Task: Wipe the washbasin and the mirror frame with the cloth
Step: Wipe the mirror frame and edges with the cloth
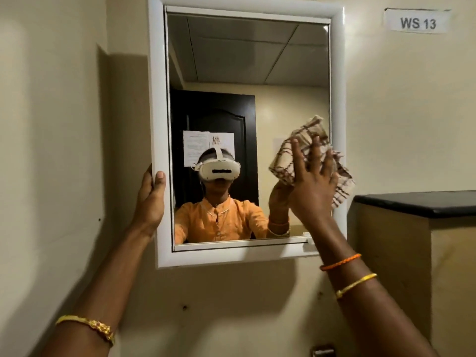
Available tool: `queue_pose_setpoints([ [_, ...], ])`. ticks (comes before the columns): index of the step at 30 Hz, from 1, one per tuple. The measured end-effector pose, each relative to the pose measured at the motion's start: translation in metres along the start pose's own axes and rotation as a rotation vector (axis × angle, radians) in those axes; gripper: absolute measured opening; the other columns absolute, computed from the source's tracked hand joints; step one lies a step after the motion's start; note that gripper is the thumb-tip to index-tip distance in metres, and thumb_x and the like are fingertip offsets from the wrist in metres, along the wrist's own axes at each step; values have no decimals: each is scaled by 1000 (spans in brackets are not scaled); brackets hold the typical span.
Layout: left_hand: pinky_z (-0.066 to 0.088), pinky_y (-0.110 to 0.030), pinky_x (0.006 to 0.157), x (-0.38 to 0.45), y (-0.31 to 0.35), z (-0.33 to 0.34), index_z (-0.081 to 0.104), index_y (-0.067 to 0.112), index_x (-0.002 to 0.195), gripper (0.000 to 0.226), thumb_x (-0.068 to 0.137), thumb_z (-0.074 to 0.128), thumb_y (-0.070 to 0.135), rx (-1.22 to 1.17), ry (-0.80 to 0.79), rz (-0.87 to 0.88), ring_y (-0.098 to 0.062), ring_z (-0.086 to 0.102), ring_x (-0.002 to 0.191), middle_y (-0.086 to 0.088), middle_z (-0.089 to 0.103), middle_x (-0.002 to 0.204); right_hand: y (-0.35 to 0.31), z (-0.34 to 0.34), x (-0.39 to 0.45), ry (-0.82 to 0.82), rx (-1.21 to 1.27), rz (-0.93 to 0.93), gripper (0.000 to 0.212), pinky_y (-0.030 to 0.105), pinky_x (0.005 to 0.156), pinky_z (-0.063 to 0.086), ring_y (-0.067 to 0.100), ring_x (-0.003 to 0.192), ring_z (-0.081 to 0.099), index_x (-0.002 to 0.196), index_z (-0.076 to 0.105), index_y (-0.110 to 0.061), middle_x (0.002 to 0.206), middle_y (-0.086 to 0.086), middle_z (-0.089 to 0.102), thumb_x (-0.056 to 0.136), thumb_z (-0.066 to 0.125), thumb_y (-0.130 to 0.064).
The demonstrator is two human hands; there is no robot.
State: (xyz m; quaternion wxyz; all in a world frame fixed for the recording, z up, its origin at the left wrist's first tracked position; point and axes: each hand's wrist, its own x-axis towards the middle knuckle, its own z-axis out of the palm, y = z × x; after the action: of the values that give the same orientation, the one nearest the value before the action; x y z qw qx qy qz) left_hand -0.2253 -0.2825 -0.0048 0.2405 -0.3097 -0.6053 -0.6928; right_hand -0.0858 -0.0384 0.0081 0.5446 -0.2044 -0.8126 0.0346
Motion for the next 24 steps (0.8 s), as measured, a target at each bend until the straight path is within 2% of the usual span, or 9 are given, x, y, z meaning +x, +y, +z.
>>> queue_pose_setpoints([
  [2,27,-41,116,-1,0,-3,29,23,146,58,96,34,51,-13,-17,-45,-24,35,139,-6,37,151,12,-6,1,8,-11,21,93,59,116,6,34,145,-16,148,-5,-43,159,-1,-19,87,58,-14],
  [4,31,-60,109,-1,-2,-6,34,29,140,76,79,41,74,-25,-36,-103,-42,39,134,-18,42,146,16,-9,2,1,1,31,92,57,117,7,34,146,-12,148,-2,-43,159,-1,-16,87,59,-12],
  [6,34,-70,101,1,-9,-8,39,30,133,82,69,45,82,-35,-33,-147,-52,43,126,-25,47,138,15,-12,1,-8,40,42,86,55,117,7,34,146,-9,149,1,-42,160,0,-11,89,58,-19],
  [7,41,-67,95,0,-10,-8,43,29,129,72,75,45,77,-35,-14,-137,-52,51,117,-24,54,130,15,-13,-1,-8,65,55,86,55,118,8,35,146,-8,150,3,-41,161,1,-8,88,59,-20],
  [9,55,-47,72,-5,-5,-4,50,28,118,38,93,40,54,-42,22,-105,-38,62,79,-17,63,96,14,-14,-8,-7,113,84,87,56,117,11,37,146,-5,150,5,-38,161,4,-4,86,60,-18],
  [11,48,-34,57,-11,-3,2,52,34,109,19,99,37,41,-61,42,-88,-25,55,61,-8,57,77,13,-10,-26,-16,162,110,88,56,116,14,37,145,-4,151,6,-37,161,4,-2,85,61,-17],
  [15,50,-30,54,-21,-2,2,46,33,126,27,101,37,27,31,60,-69,-15,58,55,-2,57,76,20,-7,-61,-55,212,160,89,48,107,33,38,140,10,150,10,-37,160,4,4,83,65,-20],
  [19,55,-15,51,-24,-3,-6,40,27,137,37,100,41,22,98,18,-120,6,63,51,6,59,82,26,-15,-64,-56,273,175,86,45,102,37,37,134,18,149,17,-37,159,4,10,80,64,-18],
  [24,58,-31,62,-23,-4,-9,35,27,143,46,99,44,23,48,22,-183,-8,66,58,0,64,83,4,-8,-64,-46,375,290,94,55,102,40,41,134,18,150,14,-37,160,4,6,73,61,-7],
])
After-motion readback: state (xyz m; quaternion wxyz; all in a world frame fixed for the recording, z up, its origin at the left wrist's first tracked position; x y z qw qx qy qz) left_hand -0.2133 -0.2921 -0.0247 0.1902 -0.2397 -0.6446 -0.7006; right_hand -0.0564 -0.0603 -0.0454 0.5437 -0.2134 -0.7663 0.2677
